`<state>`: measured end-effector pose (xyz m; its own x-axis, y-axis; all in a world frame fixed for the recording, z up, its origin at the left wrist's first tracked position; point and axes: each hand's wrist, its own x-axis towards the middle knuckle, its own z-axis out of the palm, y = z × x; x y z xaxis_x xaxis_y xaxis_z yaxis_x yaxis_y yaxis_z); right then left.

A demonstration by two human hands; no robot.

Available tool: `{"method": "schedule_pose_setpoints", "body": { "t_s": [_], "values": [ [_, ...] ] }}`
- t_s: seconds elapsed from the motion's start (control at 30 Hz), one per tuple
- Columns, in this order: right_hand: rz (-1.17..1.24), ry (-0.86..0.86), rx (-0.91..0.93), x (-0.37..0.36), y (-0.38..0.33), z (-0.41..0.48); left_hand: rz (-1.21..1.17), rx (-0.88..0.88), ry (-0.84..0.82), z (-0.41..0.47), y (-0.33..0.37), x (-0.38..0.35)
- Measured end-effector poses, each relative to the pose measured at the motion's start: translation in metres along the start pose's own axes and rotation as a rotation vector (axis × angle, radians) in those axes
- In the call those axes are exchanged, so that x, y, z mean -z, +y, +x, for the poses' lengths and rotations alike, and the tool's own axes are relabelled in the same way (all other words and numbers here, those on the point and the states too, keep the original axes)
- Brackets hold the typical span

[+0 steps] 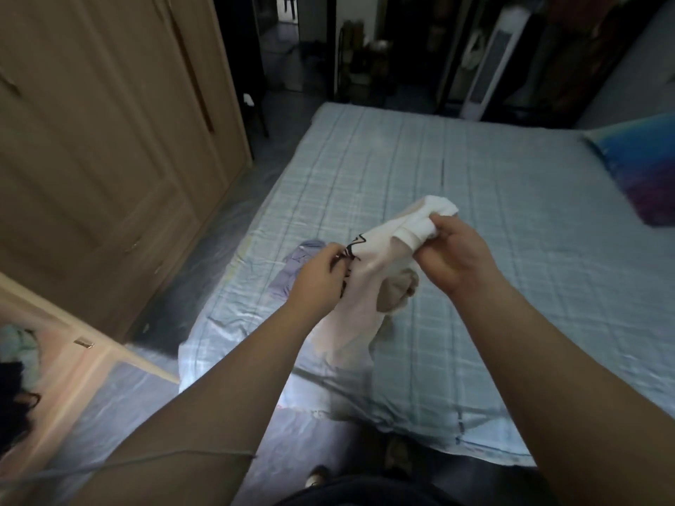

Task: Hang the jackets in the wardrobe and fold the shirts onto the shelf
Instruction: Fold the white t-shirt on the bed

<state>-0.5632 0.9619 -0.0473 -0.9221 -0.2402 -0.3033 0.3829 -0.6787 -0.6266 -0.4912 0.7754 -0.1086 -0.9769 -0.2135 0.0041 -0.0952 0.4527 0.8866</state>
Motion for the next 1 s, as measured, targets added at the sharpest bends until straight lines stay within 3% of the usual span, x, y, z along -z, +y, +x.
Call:
{"method": "schedule_pose_setpoints", "body": {
  "t_s": [0.37,0.5,0.63,0.73,0.83,1.0],
  "values": [
    [0.038,-0.067,0.226,0.074,-0.169,-0.030,-0.013,-0.164,-0.022,0.031,0.152,-0.098],
    [-0.192,-0.058,0.162,0.137,-0.213,-0.053,-0.154,-0.150,0.008,0.040,0.213,-0.168],
    [-0.662,-0.075,0.079,0.216,-0.227,-0.071,-0.125,-0.180,-0.043,0.045,0.264,-0.247],
    [-0.736,-0.074,-0.019,0.260,-0.229,-0.078,-0.057,-0.187,-0.071,0.046,0.287,-0.300],
    [-0.840,-0.074,0.037,0.282,-0.234,-0.079,-0.062,-0.146,-0.085,0.042,0.302,-0.338],
    [-0.719,-0.002,0.102,0.304,-0.245,-0.063,-0.081,-0.146,-0.170,0.042,0.310,-0.371]
  ]
}}
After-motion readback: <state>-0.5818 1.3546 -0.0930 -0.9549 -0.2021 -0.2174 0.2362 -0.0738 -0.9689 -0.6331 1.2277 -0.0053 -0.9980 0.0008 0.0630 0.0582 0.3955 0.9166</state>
